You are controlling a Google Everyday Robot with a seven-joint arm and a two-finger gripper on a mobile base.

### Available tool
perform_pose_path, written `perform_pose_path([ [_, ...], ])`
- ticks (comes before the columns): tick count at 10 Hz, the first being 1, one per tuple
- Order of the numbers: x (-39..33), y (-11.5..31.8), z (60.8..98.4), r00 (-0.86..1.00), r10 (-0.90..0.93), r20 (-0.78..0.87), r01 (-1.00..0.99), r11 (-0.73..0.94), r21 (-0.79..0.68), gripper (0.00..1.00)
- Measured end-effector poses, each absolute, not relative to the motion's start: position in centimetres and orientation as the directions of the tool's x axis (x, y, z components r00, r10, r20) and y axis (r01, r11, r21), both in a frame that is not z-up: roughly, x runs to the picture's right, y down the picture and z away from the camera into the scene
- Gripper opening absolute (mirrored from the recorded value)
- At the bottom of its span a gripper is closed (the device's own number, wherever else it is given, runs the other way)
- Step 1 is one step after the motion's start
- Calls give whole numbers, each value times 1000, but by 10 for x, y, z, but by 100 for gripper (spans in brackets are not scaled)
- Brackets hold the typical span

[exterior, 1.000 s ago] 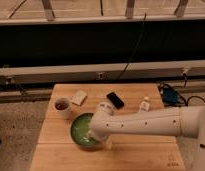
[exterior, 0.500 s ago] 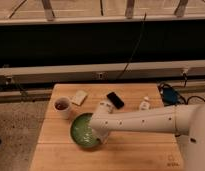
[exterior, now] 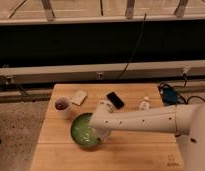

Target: Pick up the ceramic bowl

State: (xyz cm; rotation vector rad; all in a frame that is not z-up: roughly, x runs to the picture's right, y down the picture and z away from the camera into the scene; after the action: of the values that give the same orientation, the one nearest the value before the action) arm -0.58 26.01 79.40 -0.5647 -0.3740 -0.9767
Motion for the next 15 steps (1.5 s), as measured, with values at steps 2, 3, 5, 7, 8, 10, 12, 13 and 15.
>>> perform_pose_path([
  [2,-5,247,783,512,-685,518,858,436,-271,0],
  [3,-4,238,776,509,-697,505,860,435,-265,0],
  [5,-3,230,771,504,-708,494,863,433,-259,0],
  [7,-1,222,769,497,-715,492,867,426,-257,0],
  [8,0,216,765,495,-718,489,868,425,-255,0],
  [10,2,204,758,490,-727,481,871,421,-251,0],
  [12,4,198,755,486,-733,476,874,417,-249,0],
  [13,6,197,754,484,-734,476,875,415,-249,0],
  [15,12,190,749,479,-743,468,878,408,-250,0],
])
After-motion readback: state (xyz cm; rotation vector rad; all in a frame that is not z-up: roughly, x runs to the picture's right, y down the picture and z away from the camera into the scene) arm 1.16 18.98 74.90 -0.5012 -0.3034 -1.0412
